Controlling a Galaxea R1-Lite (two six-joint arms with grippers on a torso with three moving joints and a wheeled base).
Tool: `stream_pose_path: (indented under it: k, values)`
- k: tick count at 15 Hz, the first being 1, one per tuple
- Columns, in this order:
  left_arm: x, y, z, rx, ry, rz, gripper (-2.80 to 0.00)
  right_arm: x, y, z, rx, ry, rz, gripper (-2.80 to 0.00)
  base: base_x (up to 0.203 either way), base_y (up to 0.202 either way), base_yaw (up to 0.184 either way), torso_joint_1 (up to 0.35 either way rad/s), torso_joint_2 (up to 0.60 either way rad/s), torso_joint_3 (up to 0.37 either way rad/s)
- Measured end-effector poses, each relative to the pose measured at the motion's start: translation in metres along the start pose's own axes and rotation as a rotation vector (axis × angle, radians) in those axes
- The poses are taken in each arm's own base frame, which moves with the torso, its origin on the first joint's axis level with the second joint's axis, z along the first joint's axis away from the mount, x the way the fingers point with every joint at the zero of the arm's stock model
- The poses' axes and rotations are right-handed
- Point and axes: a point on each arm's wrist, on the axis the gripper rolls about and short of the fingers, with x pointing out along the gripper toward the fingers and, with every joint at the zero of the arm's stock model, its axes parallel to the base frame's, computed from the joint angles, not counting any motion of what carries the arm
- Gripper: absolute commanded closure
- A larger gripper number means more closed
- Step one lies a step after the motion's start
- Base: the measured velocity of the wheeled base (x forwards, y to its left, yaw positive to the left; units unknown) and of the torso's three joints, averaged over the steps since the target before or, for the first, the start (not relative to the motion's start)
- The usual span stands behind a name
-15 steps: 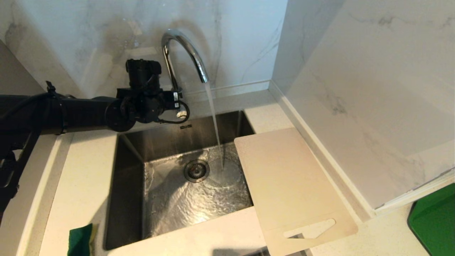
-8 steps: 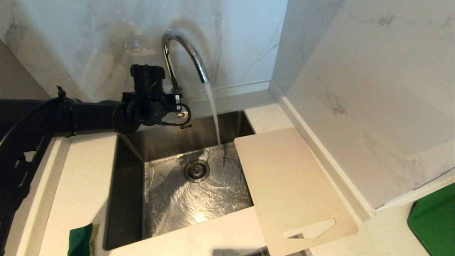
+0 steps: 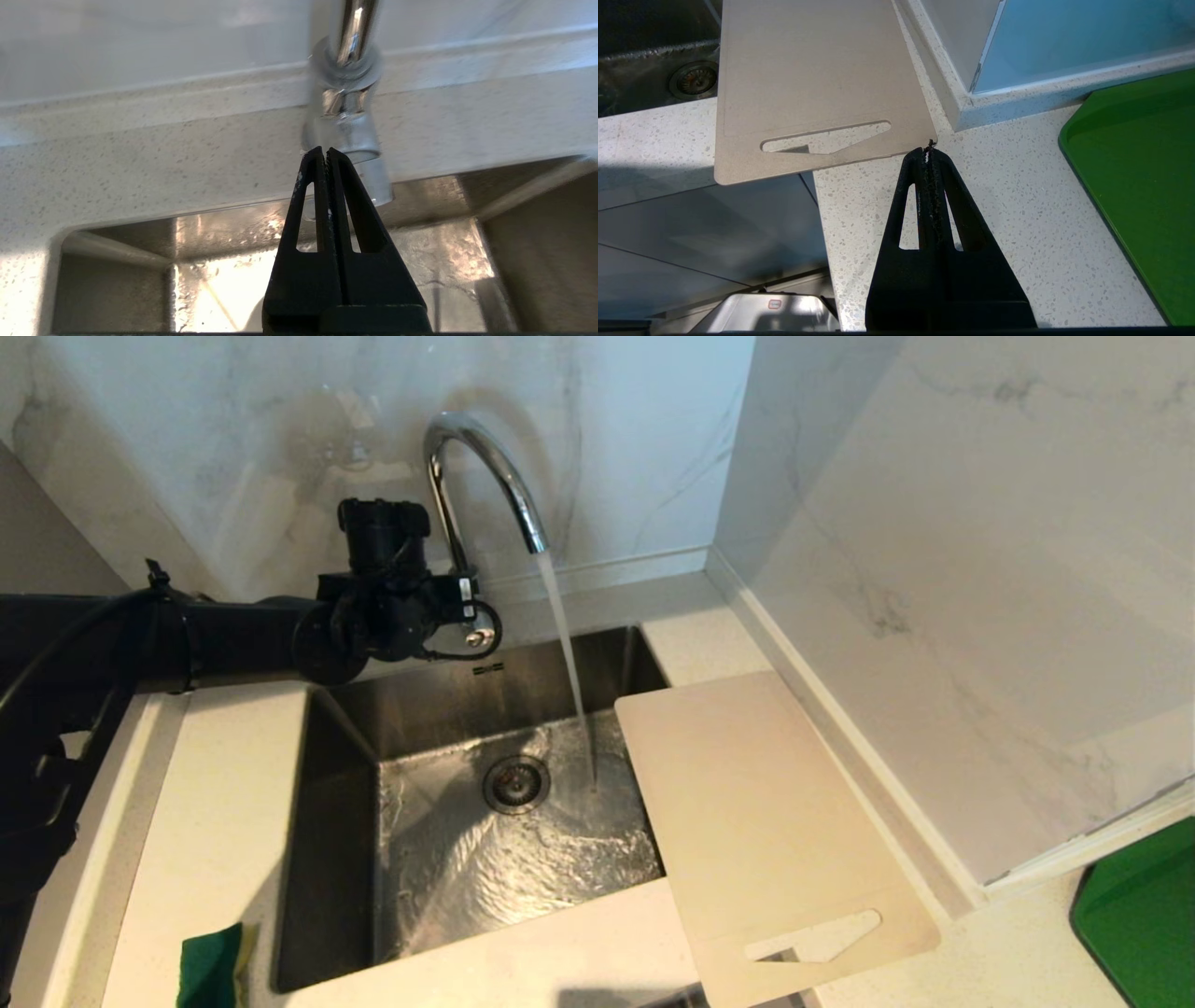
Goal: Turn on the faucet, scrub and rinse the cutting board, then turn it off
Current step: Turn off the tap
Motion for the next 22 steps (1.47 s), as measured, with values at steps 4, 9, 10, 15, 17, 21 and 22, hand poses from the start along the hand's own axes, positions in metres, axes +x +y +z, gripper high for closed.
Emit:
stream_pose_path:
  k: [4, 9, 10, 15, 17, 21, 22]
  values:
    - [-0.012, -0.004, 0.006, -0.002, 0.023, -0.016, 0.0, 0.0, 0.0, 0.0, 0.0, 0.0, 0.0, 0.0, 0.0, 0.0, 0.0, 0.0, 0.0, 0.0]
    - [-0.022, -0.001, 0.004, -0.032, 0.095, -0.035, 0.0, 0.0, 0.0, 0.0, 0.0, 0.0, 0.0, 0.0, 0.0, 0.0, 0.0, 0.0, 0.0, 0.0]
    - [-0.021, -0.001, 0.002, -0.03, 0.101, -0.035, 0.0, 0.0, 0.0, 0.0, 0.0, 0.0, 0.0, 0.0, 0.0, 0.0, 0.0, 0.0, 0.0, 0.0]
    - [-0.013, 0.0, -0.01, -0.024, 0.116, -0.025, 0.0, 0.0, 0.0, 0.0, 0.0, 0.0, 0.0, 0.0, 0.0, 0.0, 0.0, 0.0, 0.0, 0.0]
    - [-0.01, 0.0, -0.013, -0.021, 0.121, -0.022, 0.0, 0.0, 0.0, 0.0, 0.0, 0.0, 0.0, 0.0, 0.0, 0.0, 0.0, 0.0, 0.0, 0.0]
    - [-0.007, -0.001, -0.017, -0.022, 0.118, -0.021, 0.0, 0.0, 0.0, 0.0, 0.0, 0.0, 0.0, 0.0, 0.0, 0.0, 0.0, 0.0, 0.0, 0.0]
    - [-0.006, -0.001, -0.017, -0.022, 0.117, -0.022, 0.0, 0.0, 0.0, 0.0, 0.0, 0.0, 0.0, 0.0, 0.0, 0.0, 0.0, 0.0, 0.0, 0.0]
